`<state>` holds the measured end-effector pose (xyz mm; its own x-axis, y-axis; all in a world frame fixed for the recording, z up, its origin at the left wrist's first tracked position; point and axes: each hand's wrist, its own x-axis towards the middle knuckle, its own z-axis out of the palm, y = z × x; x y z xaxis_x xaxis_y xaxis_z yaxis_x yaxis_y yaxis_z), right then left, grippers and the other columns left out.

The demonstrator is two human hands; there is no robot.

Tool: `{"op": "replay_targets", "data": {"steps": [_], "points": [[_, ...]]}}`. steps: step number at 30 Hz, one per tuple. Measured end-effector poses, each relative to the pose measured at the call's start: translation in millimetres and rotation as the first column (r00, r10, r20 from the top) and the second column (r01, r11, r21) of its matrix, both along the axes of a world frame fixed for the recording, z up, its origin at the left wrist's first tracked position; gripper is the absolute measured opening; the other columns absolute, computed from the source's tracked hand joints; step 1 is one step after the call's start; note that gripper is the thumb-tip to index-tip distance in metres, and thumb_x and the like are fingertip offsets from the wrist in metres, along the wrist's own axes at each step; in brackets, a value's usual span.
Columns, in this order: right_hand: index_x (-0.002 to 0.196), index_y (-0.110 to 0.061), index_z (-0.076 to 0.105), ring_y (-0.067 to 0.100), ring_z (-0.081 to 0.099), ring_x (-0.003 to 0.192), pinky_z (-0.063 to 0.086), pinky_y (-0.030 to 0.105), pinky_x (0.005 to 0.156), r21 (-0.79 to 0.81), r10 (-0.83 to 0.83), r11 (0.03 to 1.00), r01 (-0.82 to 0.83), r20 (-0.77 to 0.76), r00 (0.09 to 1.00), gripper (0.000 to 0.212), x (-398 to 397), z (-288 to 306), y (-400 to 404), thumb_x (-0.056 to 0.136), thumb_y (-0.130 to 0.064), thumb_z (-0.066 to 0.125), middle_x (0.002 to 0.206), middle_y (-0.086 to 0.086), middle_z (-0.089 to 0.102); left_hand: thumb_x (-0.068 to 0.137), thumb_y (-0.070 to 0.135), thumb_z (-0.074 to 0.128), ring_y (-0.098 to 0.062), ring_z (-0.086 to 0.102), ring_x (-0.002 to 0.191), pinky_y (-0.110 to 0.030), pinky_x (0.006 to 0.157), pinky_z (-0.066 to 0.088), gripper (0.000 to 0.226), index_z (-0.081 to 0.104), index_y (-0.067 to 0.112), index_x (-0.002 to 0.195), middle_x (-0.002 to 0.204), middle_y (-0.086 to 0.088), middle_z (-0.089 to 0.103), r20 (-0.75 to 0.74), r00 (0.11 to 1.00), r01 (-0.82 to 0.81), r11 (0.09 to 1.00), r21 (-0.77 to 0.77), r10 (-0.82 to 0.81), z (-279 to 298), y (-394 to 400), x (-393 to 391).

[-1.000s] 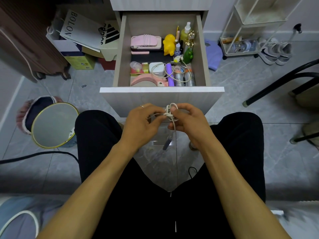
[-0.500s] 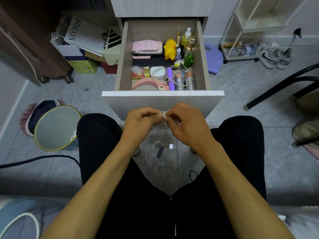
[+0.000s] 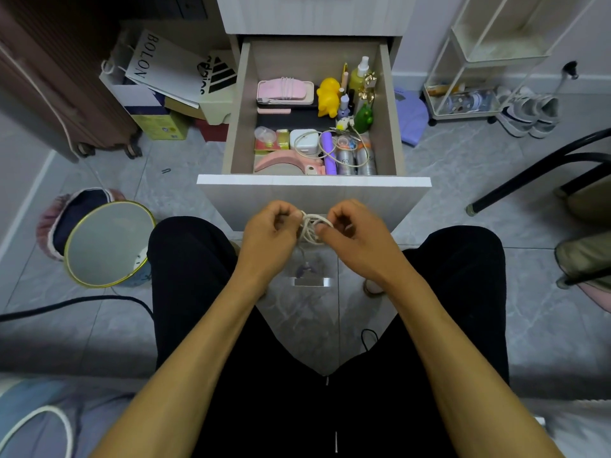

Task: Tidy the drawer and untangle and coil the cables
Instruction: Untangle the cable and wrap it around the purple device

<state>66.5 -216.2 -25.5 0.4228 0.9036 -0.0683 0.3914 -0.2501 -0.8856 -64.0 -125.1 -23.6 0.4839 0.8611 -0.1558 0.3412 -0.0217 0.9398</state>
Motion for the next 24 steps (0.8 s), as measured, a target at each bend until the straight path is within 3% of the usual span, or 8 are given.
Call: {"op": "replay_targets", "data": {"steps": [4, 7, 9, 11, 14, 18, 21, 24], "points": [[0.079, -0.013, 0.062, 0.007, 0.049, 0.069, 0.039, 0.017, 0.064, 0.146, 0.053, 0.986, -0.078, 0.174, 0.983, 0.013, 7, 1, 9, 0.089, -0.018, 0.067, 0.077, 0.001, 0.055, 0.095, 0.014, 0.058, -0.008, 0.06, 0.068, -0.015, 0.063, 0.049, 0.017, 0.059, 0.022, 0.08, 0.074, 0.004, 0.064, 0.004, 0.999, 0.047, 0.992, 0.116, -0.048, 4, 0, 0], [0.082, -0.01, 0.065, 0.01, 0.052, 0.068, 0.045, 0.024, 0.065, 0.249, -0.01, 0.967, 0.053, -0.172, 0.985, 0.01, 2, 2, 6, 0.092, -0.012, 0.063, 0.077, 0.002, 0.059, 0.098, 0.012, 0.054, -0.003, 0.061, 0.065, -0.018, 0.062, 0.05, 0.016, 0.06, 0.013, 0.083, 0.069, 0.009, 0.066, 0.064, 0.998, 0.009, 1.0, 0.022, -0.01, 1, 2, -1], [0.079, -0.012, 0.064, 0.013, 0.049, 0.063, 0.043, 0.027, 0.059, 0.247, -0.078, 0.945, 0.217, -0.472, 0.878, 0.013, -4, 1, 4, 0.092, -0.012, 0.06, 0.073, 0.012, 0.056, 0.098, 0.011, 0.052, 0.001, 0.06, 0.06, -0.015, 0.06, 0.047, 0.017, 0.059, 0.009, 0.083, 0.063, 0.014, 0.066, 0.058, 0.998, -0.006, 0.999, -0.052, 0.009, -5, 7, -3], [0.076, -0.009, 0.063, 0.015, 0.044, 0.058, 0.039, 0.028, 0.054, 0.152, -0.17, 0.938, 0.31, -0.578, 0.798, 0.016, -8, -4, 2, 0.091, -0.011, 0.06, 0.072, 0.019, 0.051, 0.099, 0.012, 0.052, 0.001, 0.058, 0.057, -0.017, 0.06, 0.045, 0.019, 0.058, 0.013, 0.081, 0.061, 0.014, 0.065, 0.018, 1.0, -0.02, 0.997, -0.071, 0.021, -12, 11, -4], [0.07, -0.008, 0.062, 0.013, 0.045, 0.053, 0.038, 0.029, 0.054, -0.062, -0.257, 0.966, 0.252, -0.366, 0.894, 0.026, -7, -12, -1, 0.092, -0.023, 0.062, 0.07, 0.017, 0.059, 0.097, 0.019, 0.054, -0.002, 0.056, 0.061, -0.019, 0.061, 0.045, 0.018, 0.056, 0.022, 0.08, 0.07, 0.008, 0.063, -0.108, 0.994, 0.034, 0.997, 0.072, -0.026, -22, 11, -8], [0.085, -0.017, 0.07, 0.009, 0.058, 0.07, 0.045, 0.022, 0.066, -0.125, -0.043, 0.991, 0.049, 0.049, 0.998, 0.027, 3, -11, 3, 0.092, -0.041, 0.061, 0.075, -0.003, 0.066, 0.096, 0.022, 0.056, -0.011, 0.056, 0.064, -0.021, 0.058, 0.043, 0.013, 0.057, 0.018, 0.084, 0.071, 0.004, 0.061, -0.244, 0.958, 0.216, 0.937, 0.275, -0.149, -20, 4, -8], [0.084, -0.009, 0.071, 0.016, 0.06, 0.071, 0.048, 0.03, 0.069, -0.082, 0.057, 0.995, -0.048, 0.113, 0.992, 0.024, 10, -6, 7, 0.093, -0.029, 0.063, 0.074, 0.005, 0.067, 0.095, 0.022, 0.058, -0.015, 0.059, 0.067, -0.03, 0.061, 0.048, 0.012, 0.058, 0.016, 0.084, 0.072, 0.003, 0.064, -0.211, 0.968, 0.196, 0.93, 0.311, -0.133, -20, 4, -9], [0.073, -0.005, 0.067, 0.02, 0.055, 0.063, 0.044, 0.029, 0.063, 0.065, -0.07, 0.996, 0.068, 0.033, 0.997, 0.029, 11, -5, 3, 0.094, -0.024, 0.061, 0.066, 0.01, 0.062, 0.094, 0.02, 0.058, -0.015, 0.065, 0.075, -0.036, 0.072, 0.055, 0.012, 0.06, 0.018, 0.083, 0.077, 0.001, 0.068, -0.152, 0.987, 0.086, 0.975, 0.205, -0.055, -31, 8, -10]]}}
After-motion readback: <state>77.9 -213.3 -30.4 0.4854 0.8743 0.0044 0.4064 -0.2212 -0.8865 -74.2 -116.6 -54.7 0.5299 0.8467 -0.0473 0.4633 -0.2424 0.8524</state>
